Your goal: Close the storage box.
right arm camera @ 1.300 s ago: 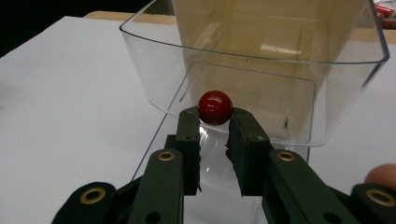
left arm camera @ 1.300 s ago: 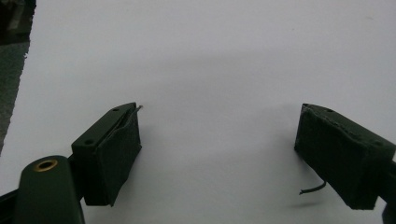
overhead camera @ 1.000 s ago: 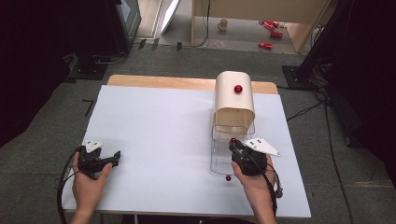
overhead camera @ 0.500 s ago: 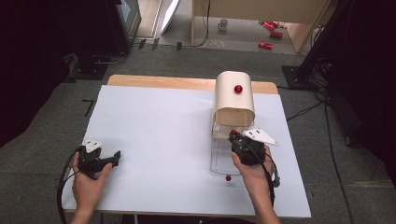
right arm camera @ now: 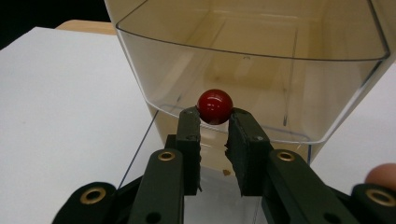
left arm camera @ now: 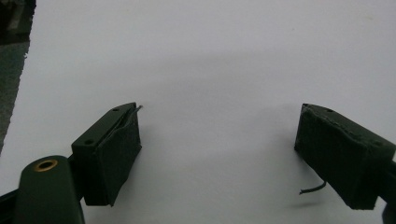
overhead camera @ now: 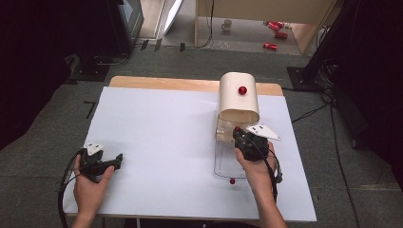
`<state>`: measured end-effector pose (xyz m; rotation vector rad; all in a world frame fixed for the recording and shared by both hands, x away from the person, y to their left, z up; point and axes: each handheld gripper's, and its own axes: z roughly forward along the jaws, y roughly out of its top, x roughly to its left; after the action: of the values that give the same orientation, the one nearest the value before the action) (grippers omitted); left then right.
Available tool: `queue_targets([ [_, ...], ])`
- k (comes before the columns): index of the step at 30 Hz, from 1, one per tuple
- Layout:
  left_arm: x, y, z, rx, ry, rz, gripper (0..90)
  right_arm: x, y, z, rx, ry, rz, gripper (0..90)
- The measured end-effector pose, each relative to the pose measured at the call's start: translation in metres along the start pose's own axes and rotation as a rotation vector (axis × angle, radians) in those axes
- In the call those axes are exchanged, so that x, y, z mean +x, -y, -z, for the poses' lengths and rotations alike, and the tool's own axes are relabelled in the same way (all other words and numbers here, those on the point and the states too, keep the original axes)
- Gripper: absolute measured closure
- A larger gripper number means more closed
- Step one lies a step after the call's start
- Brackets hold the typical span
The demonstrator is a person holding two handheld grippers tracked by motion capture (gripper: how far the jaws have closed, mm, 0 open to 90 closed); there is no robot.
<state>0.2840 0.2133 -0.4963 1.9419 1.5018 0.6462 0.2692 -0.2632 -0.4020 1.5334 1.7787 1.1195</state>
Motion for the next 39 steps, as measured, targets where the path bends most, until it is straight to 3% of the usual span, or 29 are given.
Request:
queue_targets([
  [6, 0.000, 0.000, 0.000, 0.000, 0.000, 0.000, 14.4, -0.001, 0.001, 0.001, 0.004, -0.003, 0.002, 73.9],
  [8, 0.000, 0.000, 0.000, 0.000, 0.000, 0.000, 14.4, -0.001, 0.001, 0.002, -0.004, -0.016, -0.005, 63.7],
  [9, 0.000, 0.000, 0.000, 0.000, 0.000, 0.000, 14.4, -0.002, 0.002, 0.005, -0.006, -0.031, -0.008, 53.3],
  [11, 0.000, 0.000, 0.000, 0.000, 0.000, 0.000, 14.4, -0.002, 0.003, 0.007, -0.003, -0.034, -0.008, 48.2],
  [12, 0.000, 0.000, 0.000, 0.000, 0.000, 0.000, 14.4, -0.001, 0.005, 0.010, 0.003, -0.030, -0.009, 37.6],
  [14, 0.000, 0.000, 0.000, 0.001, 0.000, -0.001, 14.4, -0.001, 0.006, 0.012, 0.003, -0.031, -0.009, 33.6],
  [21, 0.000, 0.000, 0.000, -0.001, 0.000, 0.001, 14.4, 0.008, 0.020, 0.027, 0.017, -0.030, -0.006, 2.4],
  [32, 0.000, 0.000, 0.000, 0.000, 0.000, -0.001, 14.4, 0.022, 0.042, 0.048, 0.021, -0.027, 0.009, 0.0],
  [39, 0.000, 0.000, 0.000, -0.002, 0.000, 0.001, 14.4, 0.026, 0.062, 0.058, 0.027, -0.027, -0.014, 0.0],
])
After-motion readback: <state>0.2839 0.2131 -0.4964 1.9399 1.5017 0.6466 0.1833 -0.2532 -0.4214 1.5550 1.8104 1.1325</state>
